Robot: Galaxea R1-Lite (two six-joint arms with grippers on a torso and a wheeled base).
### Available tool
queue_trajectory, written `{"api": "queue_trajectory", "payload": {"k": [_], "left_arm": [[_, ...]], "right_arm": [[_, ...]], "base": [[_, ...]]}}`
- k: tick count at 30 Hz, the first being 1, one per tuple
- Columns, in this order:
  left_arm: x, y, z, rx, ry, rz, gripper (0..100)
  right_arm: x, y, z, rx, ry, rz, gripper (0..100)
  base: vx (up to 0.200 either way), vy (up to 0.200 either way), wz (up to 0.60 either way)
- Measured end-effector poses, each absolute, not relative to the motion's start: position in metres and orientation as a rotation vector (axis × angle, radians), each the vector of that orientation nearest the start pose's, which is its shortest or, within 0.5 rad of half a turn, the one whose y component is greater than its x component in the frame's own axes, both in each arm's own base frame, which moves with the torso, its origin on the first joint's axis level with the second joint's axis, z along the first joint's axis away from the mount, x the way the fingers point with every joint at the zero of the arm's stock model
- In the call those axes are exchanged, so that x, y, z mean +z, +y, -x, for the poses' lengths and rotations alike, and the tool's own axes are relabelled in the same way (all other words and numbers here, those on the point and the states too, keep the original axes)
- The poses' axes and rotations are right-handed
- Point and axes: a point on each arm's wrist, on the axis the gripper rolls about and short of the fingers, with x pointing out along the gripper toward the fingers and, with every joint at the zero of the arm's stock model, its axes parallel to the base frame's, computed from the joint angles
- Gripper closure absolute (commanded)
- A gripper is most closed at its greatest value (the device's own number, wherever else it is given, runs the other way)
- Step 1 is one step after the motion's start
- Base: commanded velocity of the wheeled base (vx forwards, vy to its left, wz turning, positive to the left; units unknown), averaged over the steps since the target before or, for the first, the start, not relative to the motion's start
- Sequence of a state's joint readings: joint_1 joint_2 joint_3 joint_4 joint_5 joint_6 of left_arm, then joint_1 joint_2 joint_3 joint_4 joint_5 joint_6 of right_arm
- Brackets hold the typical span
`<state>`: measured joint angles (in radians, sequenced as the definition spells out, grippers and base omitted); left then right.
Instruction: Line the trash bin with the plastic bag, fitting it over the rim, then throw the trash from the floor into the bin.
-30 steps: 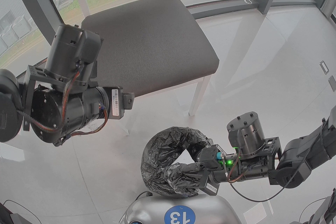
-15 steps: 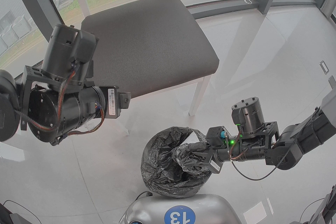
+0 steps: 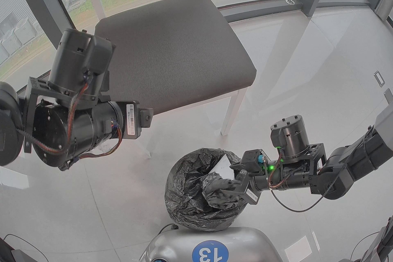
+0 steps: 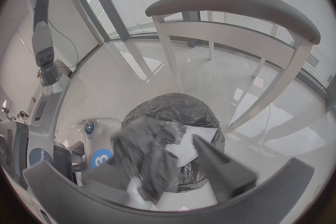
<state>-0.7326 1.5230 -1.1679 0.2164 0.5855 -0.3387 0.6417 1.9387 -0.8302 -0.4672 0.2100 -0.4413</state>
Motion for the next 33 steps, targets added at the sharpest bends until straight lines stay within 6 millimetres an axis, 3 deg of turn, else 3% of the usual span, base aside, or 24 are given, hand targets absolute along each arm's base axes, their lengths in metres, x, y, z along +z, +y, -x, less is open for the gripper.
{"api": "queue_trajectory", "payload": {"k": [19, 33], "left_arm": [[0.257, -0.164, -0.201, -0.066, 0.456, -0.009, 0], [0.252, -0.158, -0.195, -0.052, 0.463, -0.02, 0]], "right_arm": [[0.097, 0.202, -0.267, 0.948, 0.452, 0.539, 0], [0.12, 0.188, -0.258, 0.916, 0.397, 0.52, 0]], "base": [[0.0, 0.0, 0.0], [0.0, 0.0, 0.0]]}}
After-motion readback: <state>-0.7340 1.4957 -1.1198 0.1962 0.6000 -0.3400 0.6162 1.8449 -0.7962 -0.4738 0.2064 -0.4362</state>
